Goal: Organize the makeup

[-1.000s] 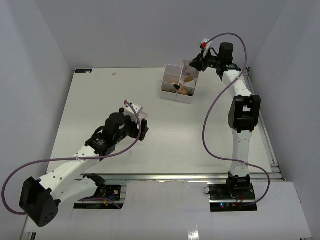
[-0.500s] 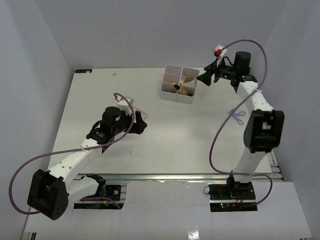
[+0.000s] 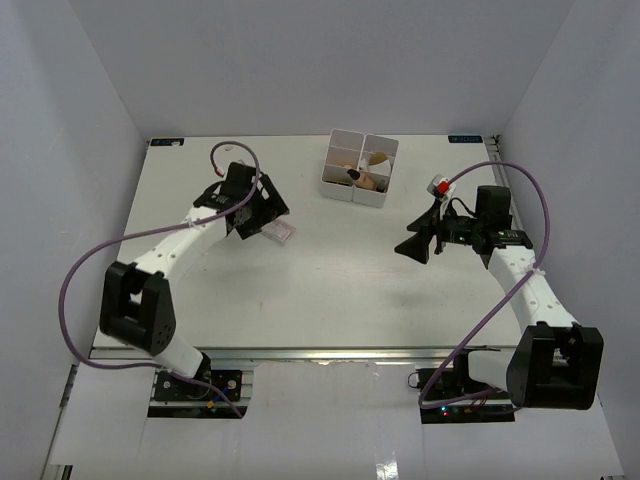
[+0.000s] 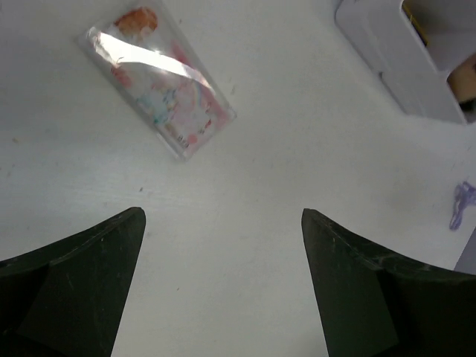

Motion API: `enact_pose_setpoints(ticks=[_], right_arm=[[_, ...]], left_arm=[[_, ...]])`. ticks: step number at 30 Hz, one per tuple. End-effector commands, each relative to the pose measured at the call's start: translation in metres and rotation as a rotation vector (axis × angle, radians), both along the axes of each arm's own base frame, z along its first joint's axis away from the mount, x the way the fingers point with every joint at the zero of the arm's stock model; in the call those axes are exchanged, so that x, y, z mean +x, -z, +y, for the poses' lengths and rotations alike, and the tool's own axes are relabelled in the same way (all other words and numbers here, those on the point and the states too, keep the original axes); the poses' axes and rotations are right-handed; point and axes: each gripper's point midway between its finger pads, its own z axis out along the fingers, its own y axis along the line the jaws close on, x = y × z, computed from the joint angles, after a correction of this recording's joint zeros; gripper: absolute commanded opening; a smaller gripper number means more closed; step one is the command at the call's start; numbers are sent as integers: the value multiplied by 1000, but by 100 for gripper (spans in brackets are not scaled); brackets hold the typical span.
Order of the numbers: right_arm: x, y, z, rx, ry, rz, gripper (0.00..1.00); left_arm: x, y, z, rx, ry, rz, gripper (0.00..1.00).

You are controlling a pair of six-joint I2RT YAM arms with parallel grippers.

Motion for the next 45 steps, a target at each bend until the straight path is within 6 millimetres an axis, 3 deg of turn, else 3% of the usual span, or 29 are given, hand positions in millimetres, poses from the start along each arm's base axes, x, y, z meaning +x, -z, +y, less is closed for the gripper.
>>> enact_pose_setpoints(ticks=[1,6,18,23,45], right_arm=[[-4,-8,-9,3,53,1,90],[-9,-12,-14,2,93,-39,90],[-16,-13,-17,5,93,-62,90],[-17,-14,-17,10,91,-65,90],[-17,-13,-26,29,109,-56,90]], left_arm=[[2,33,30,177,-235,279,98],[23,40,28,226,-280,342,98],[49,51,7,194,-314,417,98],[51,65,2,196,-316,455,98],[70,89,-5,218,-348,497,98]])
